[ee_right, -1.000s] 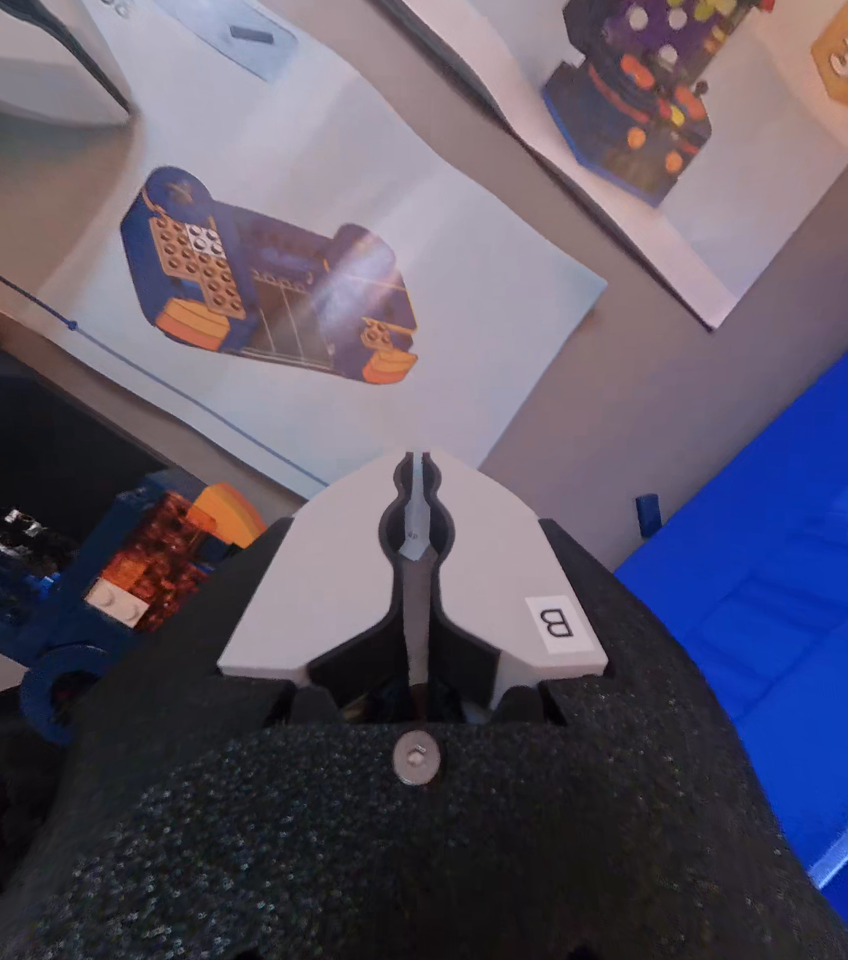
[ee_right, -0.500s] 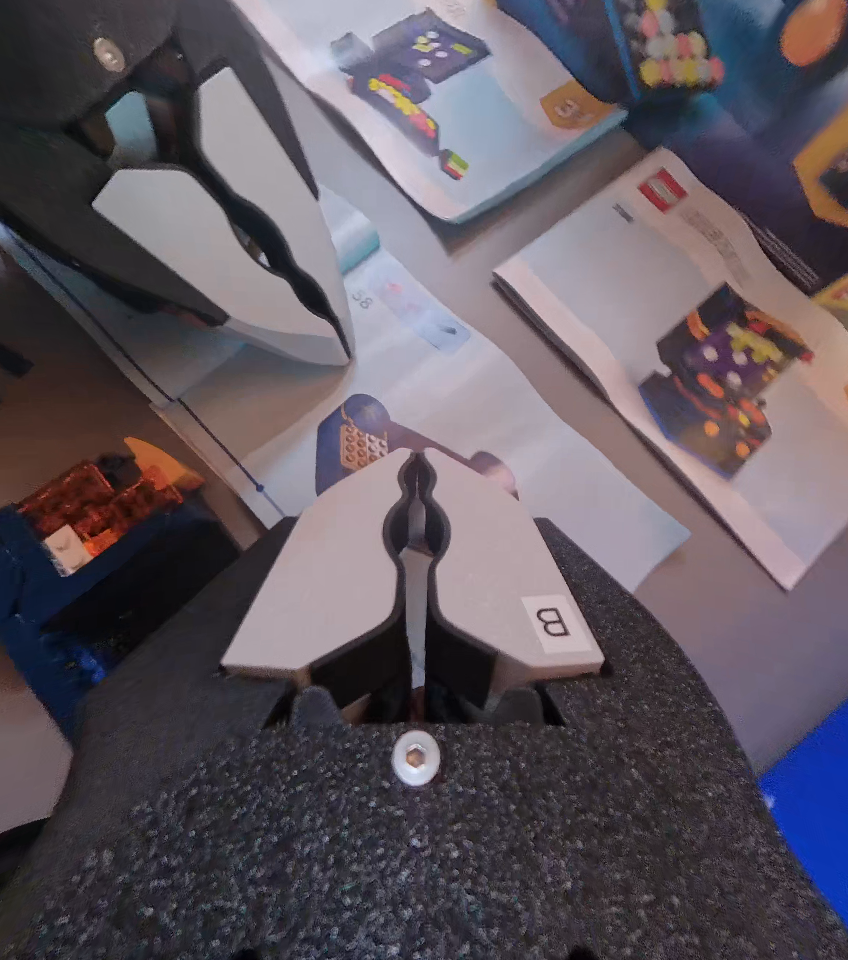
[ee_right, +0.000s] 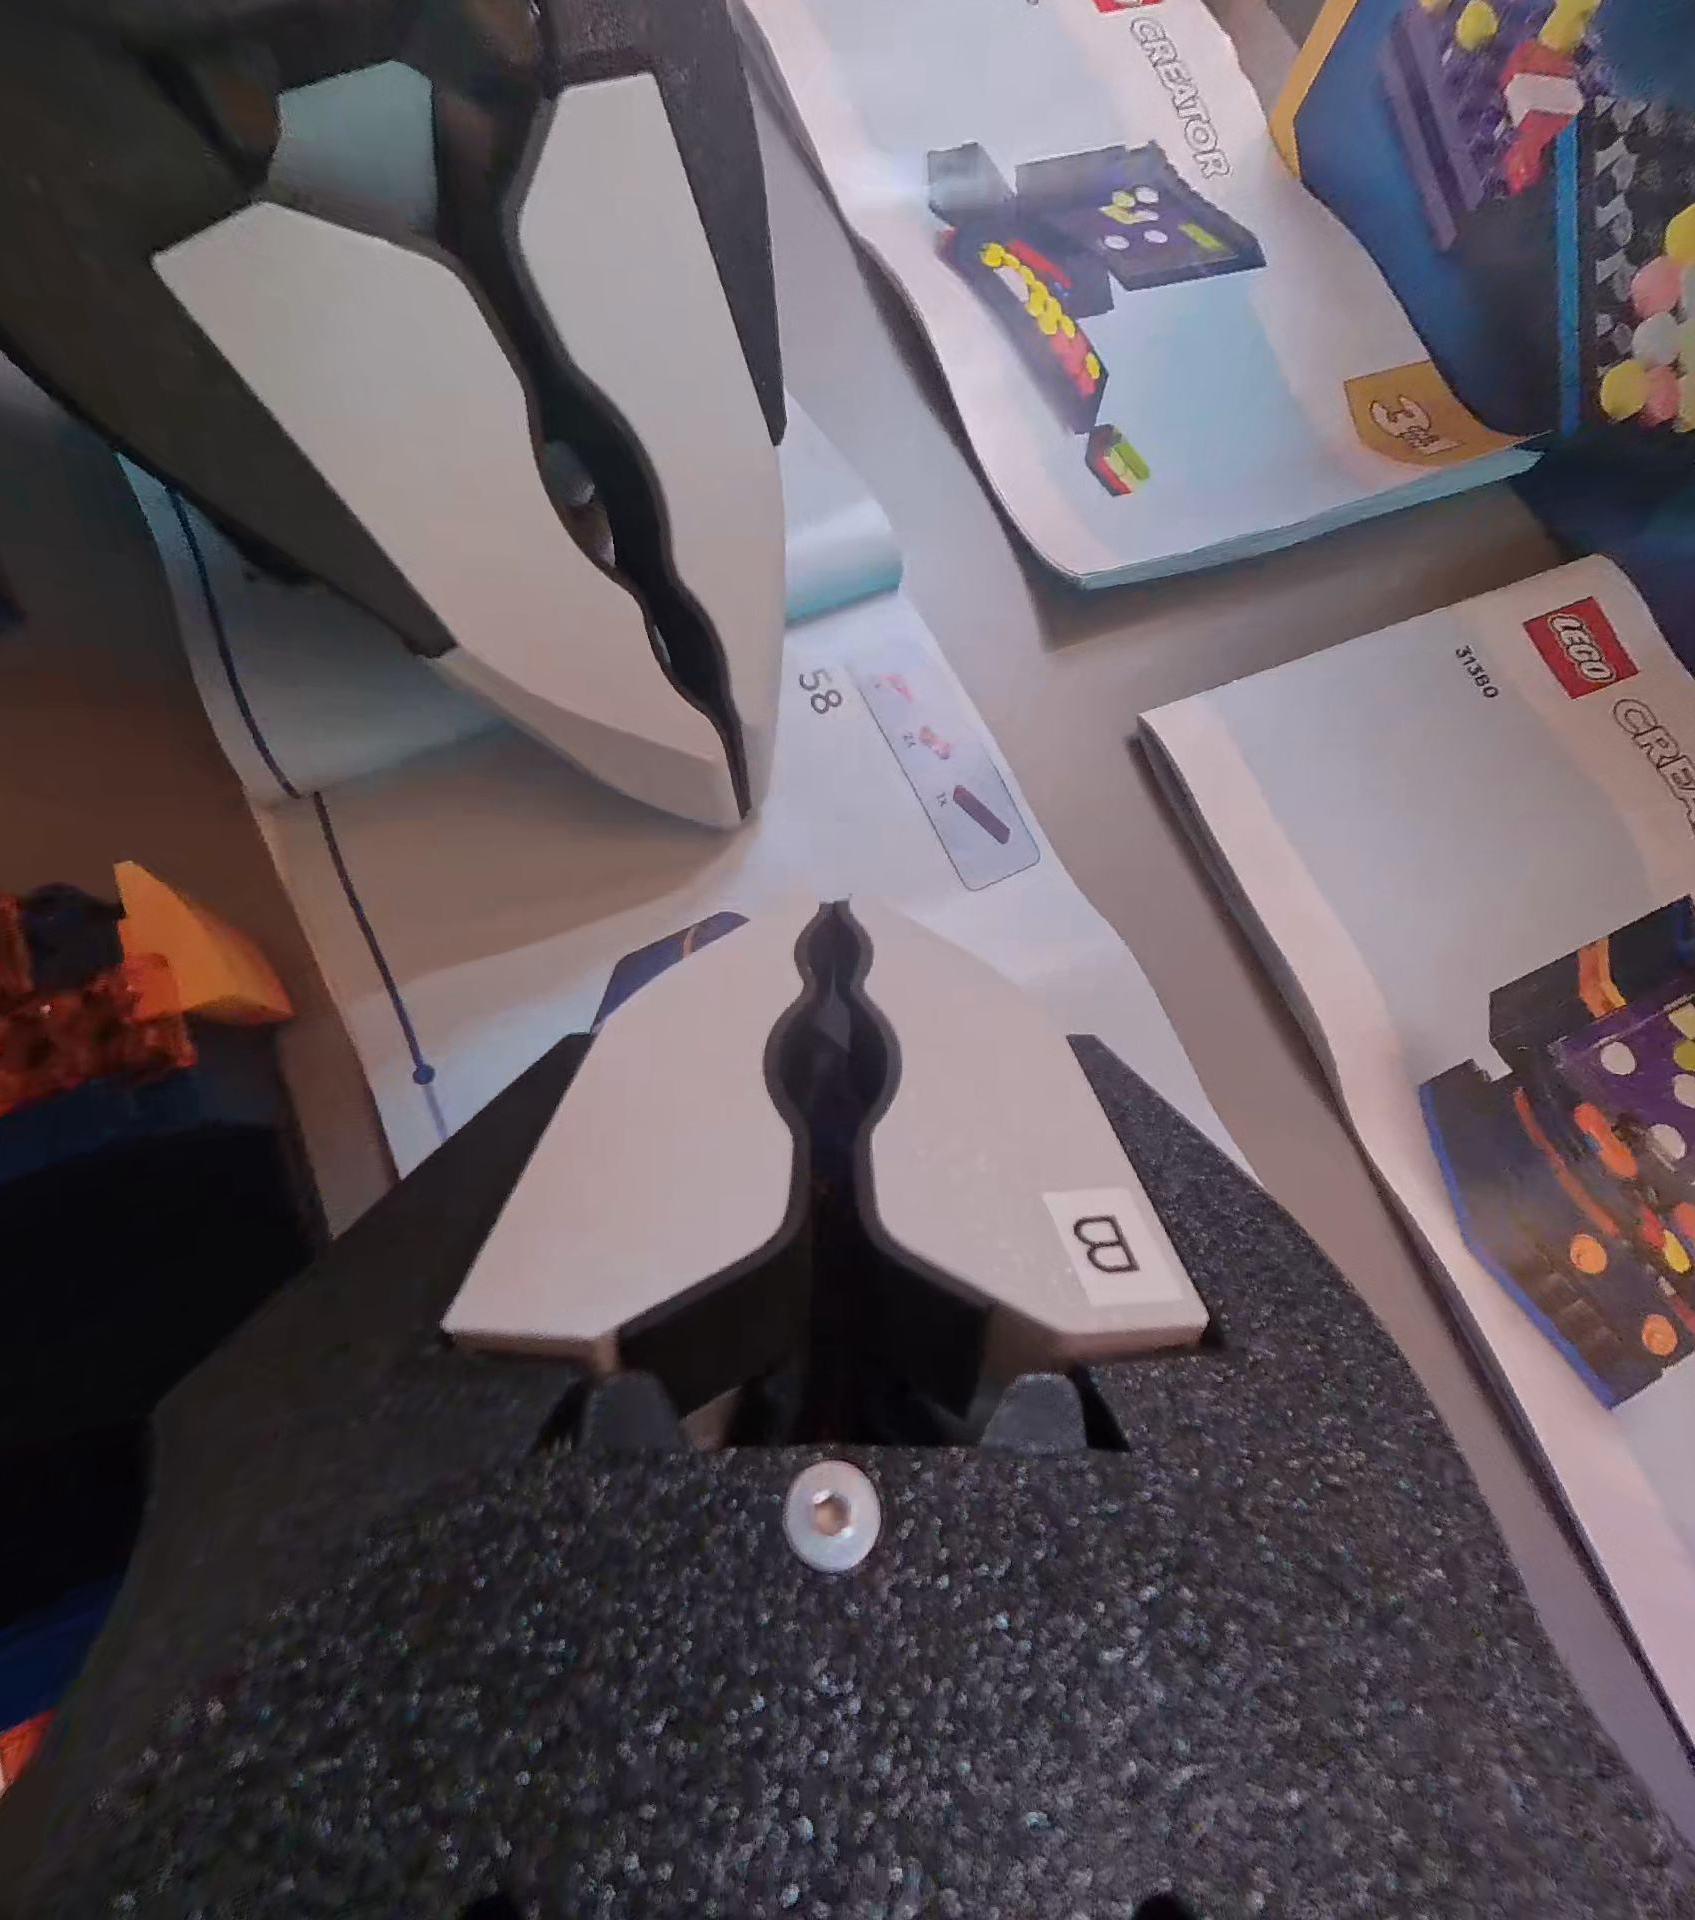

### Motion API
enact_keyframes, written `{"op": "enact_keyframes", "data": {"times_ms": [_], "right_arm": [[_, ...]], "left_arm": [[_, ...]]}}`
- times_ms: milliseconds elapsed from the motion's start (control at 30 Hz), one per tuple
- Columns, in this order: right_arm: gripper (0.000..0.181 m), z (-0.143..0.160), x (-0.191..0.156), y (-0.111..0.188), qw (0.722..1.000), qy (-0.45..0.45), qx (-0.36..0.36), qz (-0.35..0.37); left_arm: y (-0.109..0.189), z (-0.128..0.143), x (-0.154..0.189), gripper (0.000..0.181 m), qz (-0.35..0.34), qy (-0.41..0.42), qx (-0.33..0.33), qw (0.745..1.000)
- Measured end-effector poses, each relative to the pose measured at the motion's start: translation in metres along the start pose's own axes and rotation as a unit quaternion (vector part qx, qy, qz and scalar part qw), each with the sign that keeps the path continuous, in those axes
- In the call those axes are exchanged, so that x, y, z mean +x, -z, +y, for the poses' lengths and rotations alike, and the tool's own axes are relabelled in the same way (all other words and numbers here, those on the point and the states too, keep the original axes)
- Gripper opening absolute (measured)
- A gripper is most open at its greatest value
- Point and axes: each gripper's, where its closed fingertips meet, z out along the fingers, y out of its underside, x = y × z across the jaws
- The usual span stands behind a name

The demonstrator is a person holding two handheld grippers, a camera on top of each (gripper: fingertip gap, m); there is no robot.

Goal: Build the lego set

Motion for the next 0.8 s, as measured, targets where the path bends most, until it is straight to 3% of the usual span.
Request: {"op": "enact_keyframes", "data": {"times_ms": [800], "right_arm": [[0.0, 0.0001, -0.0001, 0.0002, 1.0, -0.003, 0.001, -0.002]], "left_arm": [[-0.0016, -0.0002, -0.0011, 0.0, -0.009, -0.009, -0.007, 1.0]]}}
